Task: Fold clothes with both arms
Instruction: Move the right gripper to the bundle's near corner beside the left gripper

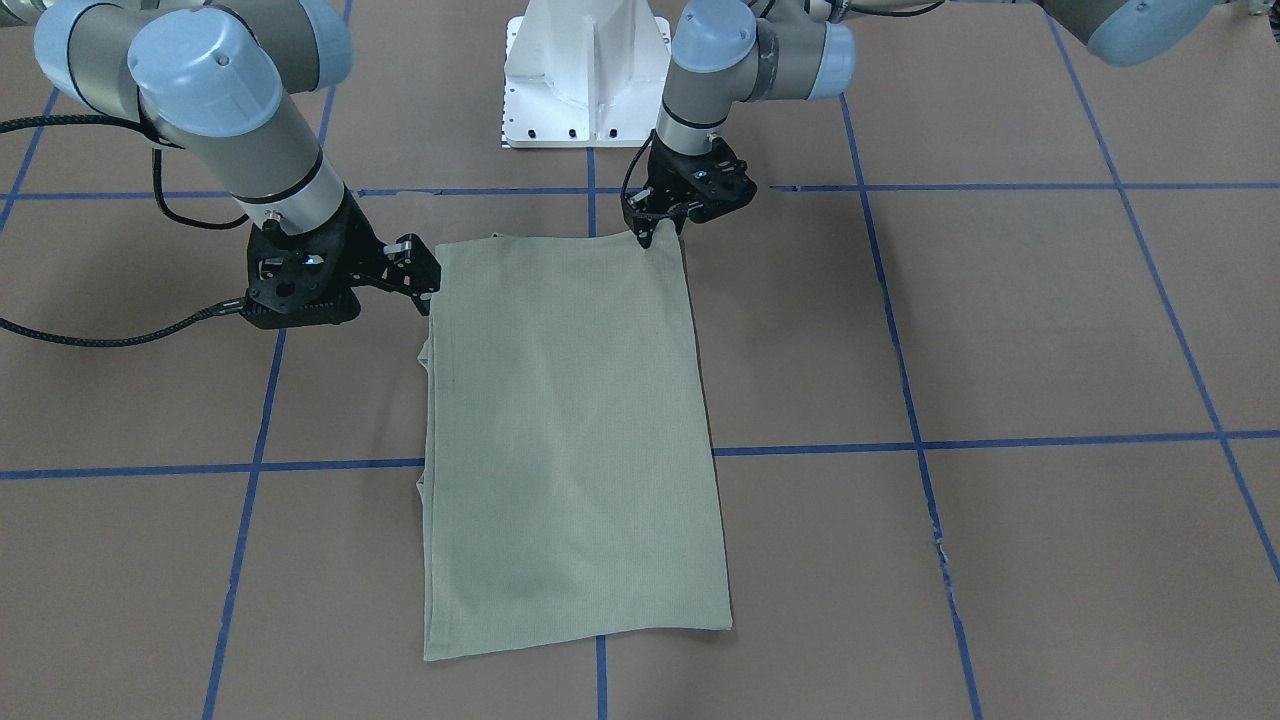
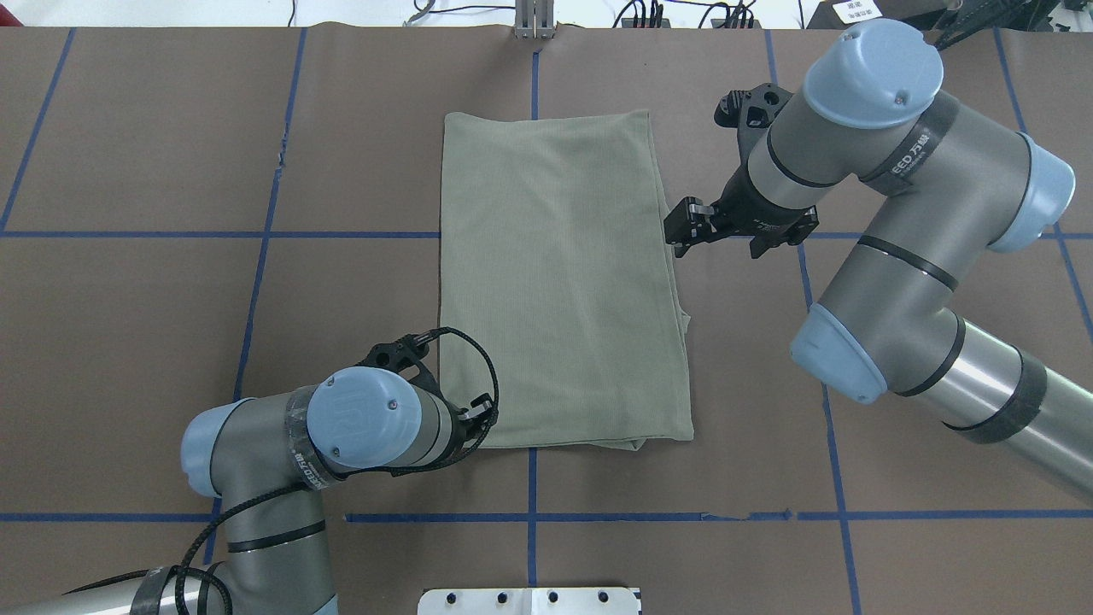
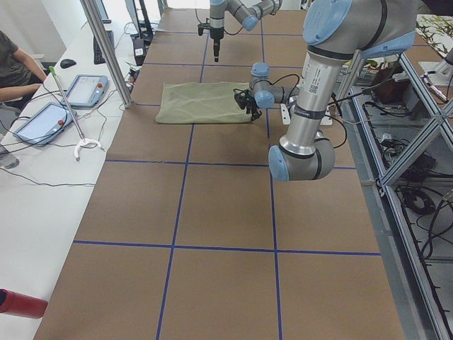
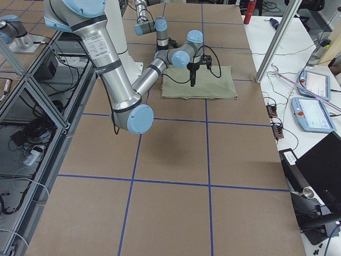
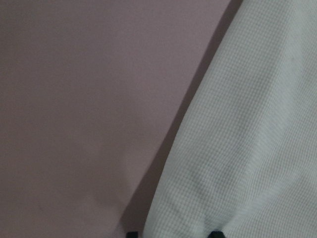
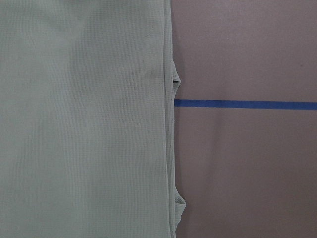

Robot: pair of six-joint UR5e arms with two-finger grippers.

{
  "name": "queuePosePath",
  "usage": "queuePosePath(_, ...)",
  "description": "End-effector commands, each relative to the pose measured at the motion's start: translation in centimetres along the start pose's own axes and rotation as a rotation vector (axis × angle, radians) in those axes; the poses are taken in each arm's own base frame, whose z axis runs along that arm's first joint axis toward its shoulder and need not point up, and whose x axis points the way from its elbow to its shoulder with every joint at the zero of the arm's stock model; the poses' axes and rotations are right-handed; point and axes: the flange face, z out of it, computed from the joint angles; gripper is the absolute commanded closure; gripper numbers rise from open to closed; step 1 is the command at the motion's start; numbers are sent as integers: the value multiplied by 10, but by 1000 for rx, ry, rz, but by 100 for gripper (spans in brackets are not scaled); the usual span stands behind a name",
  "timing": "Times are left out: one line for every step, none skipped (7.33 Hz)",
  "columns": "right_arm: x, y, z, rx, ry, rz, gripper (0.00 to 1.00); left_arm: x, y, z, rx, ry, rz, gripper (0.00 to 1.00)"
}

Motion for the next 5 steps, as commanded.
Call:
queuePosePath(0, 0, 0, 0, -1, 1, 0, -1, -1, -1, 8, 4, 4, 100)
queuePosePath(1, 1, -1, 1, -1, 1, 0, 1, -2, -3, 26, 13, 7, 100)
queuePosePath(0, 1, -2, 2, -3, 0, 0, 3, 0, -10, 18, 27, 11, 100)
queuePosePath(1, 4, -4, 3, -7, 20, 0, 0, 2, -29, 9, 55, 23, 100)
queuePosePath(2, 16, -10, 1, -20, 55, 0, -4, 5, -47, 5, 54, 26, 100)
